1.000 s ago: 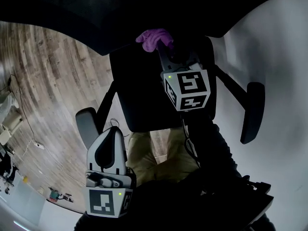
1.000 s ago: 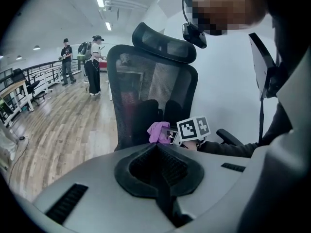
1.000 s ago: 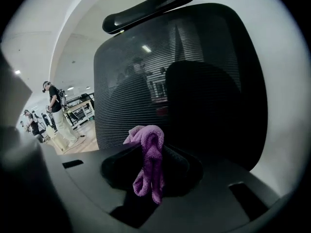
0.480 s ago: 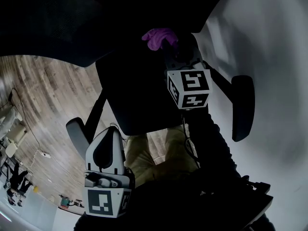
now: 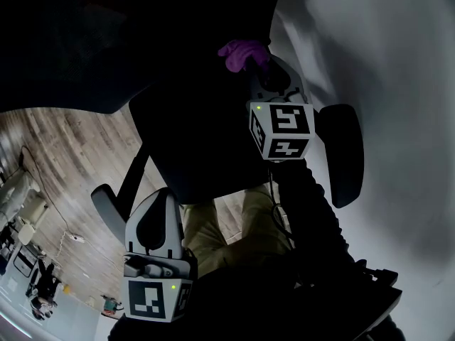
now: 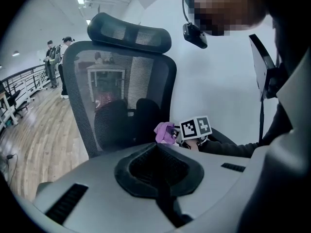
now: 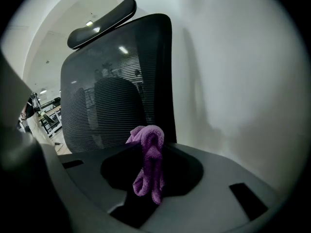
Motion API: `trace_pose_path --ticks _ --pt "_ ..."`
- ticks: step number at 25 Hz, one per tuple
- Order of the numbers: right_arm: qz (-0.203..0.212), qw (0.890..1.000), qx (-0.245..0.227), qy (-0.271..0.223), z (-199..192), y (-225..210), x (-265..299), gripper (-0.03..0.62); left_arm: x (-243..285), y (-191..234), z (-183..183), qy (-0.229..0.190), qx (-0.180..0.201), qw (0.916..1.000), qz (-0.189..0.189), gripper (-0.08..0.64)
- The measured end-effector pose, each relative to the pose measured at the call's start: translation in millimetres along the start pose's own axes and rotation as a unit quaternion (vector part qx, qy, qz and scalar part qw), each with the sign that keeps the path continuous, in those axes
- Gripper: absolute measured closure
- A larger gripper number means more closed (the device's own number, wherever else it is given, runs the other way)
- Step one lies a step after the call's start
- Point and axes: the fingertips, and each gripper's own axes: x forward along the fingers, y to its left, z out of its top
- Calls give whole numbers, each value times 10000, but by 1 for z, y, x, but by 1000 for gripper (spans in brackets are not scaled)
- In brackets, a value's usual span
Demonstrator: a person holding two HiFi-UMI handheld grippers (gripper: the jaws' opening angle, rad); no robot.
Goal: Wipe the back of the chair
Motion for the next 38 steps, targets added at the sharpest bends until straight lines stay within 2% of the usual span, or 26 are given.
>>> trace_pose_path --ticks 8,13,18,23,25,29,33,36,38 --pt "-406 9989 189 -115 6 -30 -12 497 5 -20 14 0 275 9995 -129 551" --pt "-645 9972 245 -298 27 -35 -24 497 -2 -29 31 -119 463 9986 -248 551" --pt "-1013 9912 372 -766 72 -42 -49 497 -21 -37 49 -389 591 9972 -234 551" --pt "-997 9848 287 -1390 138 -29 -90 497 -50 -49 78 -1013 577 9929 -250 551" --pt "-928 9823 167 -1621 167 -20 -114 497 -68 -54 90 -1353 609 9886 -258 551" --pt "-753 9756 16 -2061 219 -1 -186 497 -120 -70 118 -2173 723 9731 -252 551" --pt "-348 9689 -24 -2449 253 6 -253 497 -151 -88 137 -2665 792 9606 70 551" --pt "59 9683 -39 -2496 265 30 -297 495 -178 -91 159 -3032 772 9495 230 551" --pt "454 9681 -82 -2463 251 54 -309 495 -184 -88 158 -3230 815 9421 374 551"
